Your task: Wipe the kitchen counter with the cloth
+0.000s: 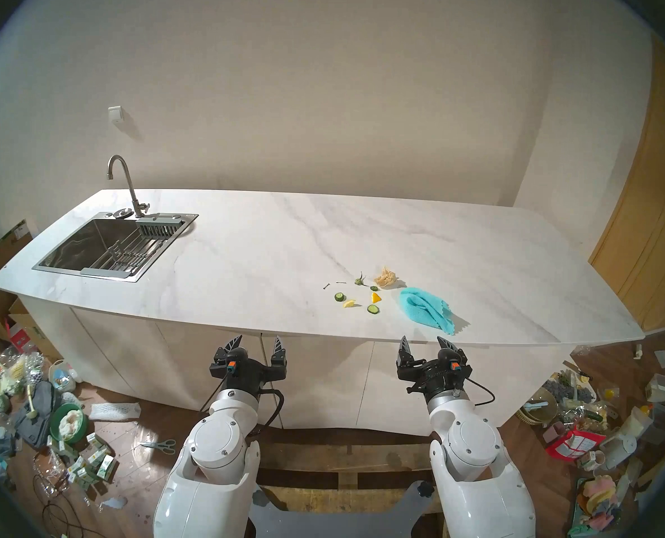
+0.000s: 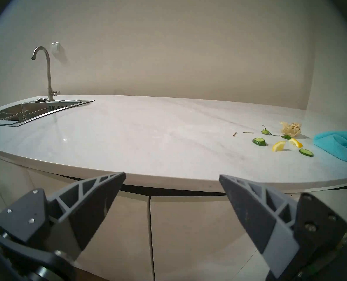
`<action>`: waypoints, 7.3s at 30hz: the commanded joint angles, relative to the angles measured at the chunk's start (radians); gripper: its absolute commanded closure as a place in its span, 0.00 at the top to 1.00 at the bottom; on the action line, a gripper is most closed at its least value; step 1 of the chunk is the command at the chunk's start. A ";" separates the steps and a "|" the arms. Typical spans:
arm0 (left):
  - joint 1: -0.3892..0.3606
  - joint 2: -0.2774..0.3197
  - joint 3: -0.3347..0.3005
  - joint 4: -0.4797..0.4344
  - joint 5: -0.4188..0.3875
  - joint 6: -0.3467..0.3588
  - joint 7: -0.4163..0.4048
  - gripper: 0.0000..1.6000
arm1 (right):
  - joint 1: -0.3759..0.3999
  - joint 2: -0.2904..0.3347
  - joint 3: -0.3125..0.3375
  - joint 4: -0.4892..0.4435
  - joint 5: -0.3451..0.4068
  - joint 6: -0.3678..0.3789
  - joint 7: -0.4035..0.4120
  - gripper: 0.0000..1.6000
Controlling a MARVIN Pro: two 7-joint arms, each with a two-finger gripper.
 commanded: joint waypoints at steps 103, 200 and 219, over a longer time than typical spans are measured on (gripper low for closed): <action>-0.005 0.002 0.003 -0.021 -0.002 -0.005 0.000 1.00 | 0.653 0.369 -0.005 0.377 0.097 0.685 0.596 0.29; -0.006 0.002 0.004 -0.019 -0.001 -0.006 0.001 1.00 | 0.780 -0.004 -0.306 0.591 -0.184 0.612 0.115 0.00; -0.007 0.002 0.004 -0.018 -0.001 -0.006 0.002 1.00 | 0.884 -0.188 -0.417 0.765 -0.184 0.604 0.018 0.00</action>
